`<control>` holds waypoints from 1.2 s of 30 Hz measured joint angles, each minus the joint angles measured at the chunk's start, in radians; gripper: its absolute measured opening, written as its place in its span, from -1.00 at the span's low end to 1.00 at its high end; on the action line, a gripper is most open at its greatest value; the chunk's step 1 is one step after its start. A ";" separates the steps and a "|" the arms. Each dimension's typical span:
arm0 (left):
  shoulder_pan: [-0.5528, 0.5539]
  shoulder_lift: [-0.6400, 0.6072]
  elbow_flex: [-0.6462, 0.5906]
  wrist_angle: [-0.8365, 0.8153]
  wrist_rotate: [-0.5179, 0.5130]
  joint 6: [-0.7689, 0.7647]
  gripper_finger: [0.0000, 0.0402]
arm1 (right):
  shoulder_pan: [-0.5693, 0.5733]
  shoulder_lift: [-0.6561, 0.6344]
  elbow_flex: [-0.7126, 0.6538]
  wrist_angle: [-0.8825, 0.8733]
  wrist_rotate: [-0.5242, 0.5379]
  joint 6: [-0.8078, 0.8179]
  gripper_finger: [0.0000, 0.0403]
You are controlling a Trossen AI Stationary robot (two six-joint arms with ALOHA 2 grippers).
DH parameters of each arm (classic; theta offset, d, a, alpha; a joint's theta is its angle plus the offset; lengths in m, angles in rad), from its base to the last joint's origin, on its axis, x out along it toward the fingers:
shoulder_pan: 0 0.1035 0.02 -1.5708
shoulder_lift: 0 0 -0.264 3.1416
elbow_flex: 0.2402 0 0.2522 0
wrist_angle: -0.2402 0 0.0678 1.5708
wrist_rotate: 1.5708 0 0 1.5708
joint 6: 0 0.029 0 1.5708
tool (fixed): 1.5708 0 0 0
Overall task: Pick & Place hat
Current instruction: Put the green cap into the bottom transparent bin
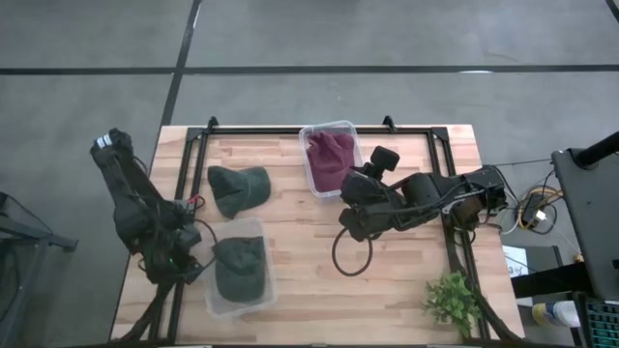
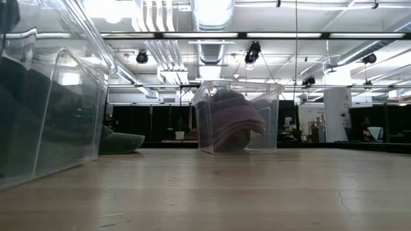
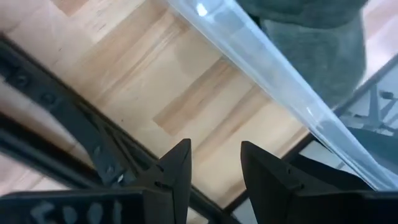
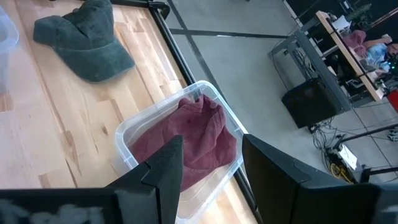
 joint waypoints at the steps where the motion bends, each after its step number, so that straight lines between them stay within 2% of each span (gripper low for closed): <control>1: -0.009 0.000 0.021 -0.024 -0.004 -0.006 -0.35 | 0.000 0.000 0.000 0.000 0.000 0.000 -0.21; 5: -0.030 0.000 0.118 -0.112 -0.089 -0.030 -0.35 | 0.000 0.000 0.000 0.000 -0.006 0.021 -0.21; 7: -0.038 0.000 0.165 -0.109 -0.191 -0.016 -0.35 | 0.000 0.000 0.000 0.000 -0.020 0.027 -0.21; 9: -0.046 0.000 0.215 -0.104 -0.334 0.035 -0.35 | -0.004 0.000 0.000 0.001 -0.055 0.024 -0.21; 14: -0.062 -0.004 0.332 -0.026 -0.707 0.324 -0.35 | -0.037 0.000 -0.004 0.056 -0.110 0.002 -0.21; 17: -0.062 -0.022 0.391 -0.027 -0.817 0.482 -0.35 | -0.069 -0.001 -0.024 0.218 -0.157 -0.078 -0.21; 21: -0.062 -0.078 0.427 -0.073 -0.868 0.546 -0.35 | -0.114 -0.001 -0.084 0.540 -0.307 -0.220 -0.21; 24: -0.061 -0.129 0.426 -0.119 -0.892 0.547 -0.35 | -0.144 -0.001 -0.144 0.740 -0.346 -0.275 -0.21; 28: -0.061 -0.184 0.425 -0.145 -0.899 0.556 -0.35 | -0.194 -0.001 -0.208 0.872 -0.358 -0.238 -0.21; 33: -0.061 -0.234 0.426 -0.148 -0.907 0.632 -0.35 | -0.268 0.001 -0.303 1.036 -0.565 -0.166 -0.21; 36: -0.061 -0.242 0.424 -0.143 -0.905 0.686 -0.35 | -0.301 0.015 -0.349 1.151 -0.639 -0.161 -0.21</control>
